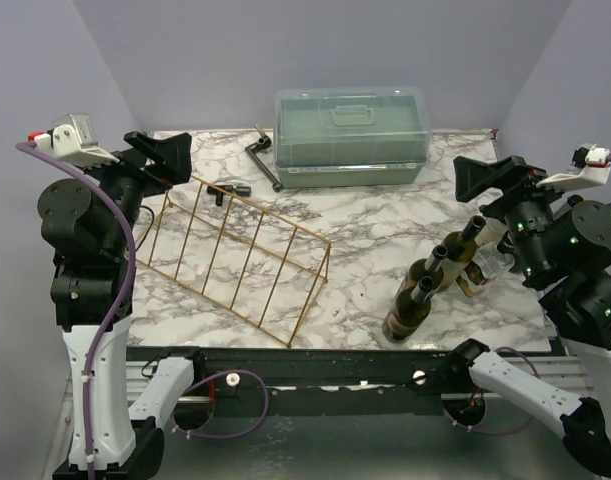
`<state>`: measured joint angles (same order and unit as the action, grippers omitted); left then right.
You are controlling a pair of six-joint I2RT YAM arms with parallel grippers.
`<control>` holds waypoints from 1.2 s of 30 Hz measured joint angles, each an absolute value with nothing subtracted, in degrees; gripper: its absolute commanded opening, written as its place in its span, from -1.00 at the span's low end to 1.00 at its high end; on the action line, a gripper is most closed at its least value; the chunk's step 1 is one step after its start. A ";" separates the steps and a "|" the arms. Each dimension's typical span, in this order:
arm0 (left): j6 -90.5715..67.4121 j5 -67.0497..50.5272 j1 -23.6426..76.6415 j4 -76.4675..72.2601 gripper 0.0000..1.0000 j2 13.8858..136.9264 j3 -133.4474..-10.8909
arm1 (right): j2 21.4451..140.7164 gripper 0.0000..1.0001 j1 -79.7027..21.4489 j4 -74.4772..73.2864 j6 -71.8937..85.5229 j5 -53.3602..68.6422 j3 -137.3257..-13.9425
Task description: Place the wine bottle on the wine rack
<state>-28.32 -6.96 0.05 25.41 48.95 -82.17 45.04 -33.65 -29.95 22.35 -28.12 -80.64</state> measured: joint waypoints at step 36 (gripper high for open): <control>-41.58 -18.74 29.41 24.75 0.98 65.14 -76.36 | 55.70 1.00 -33.54 -41.80 25.50 -7.46 -84.68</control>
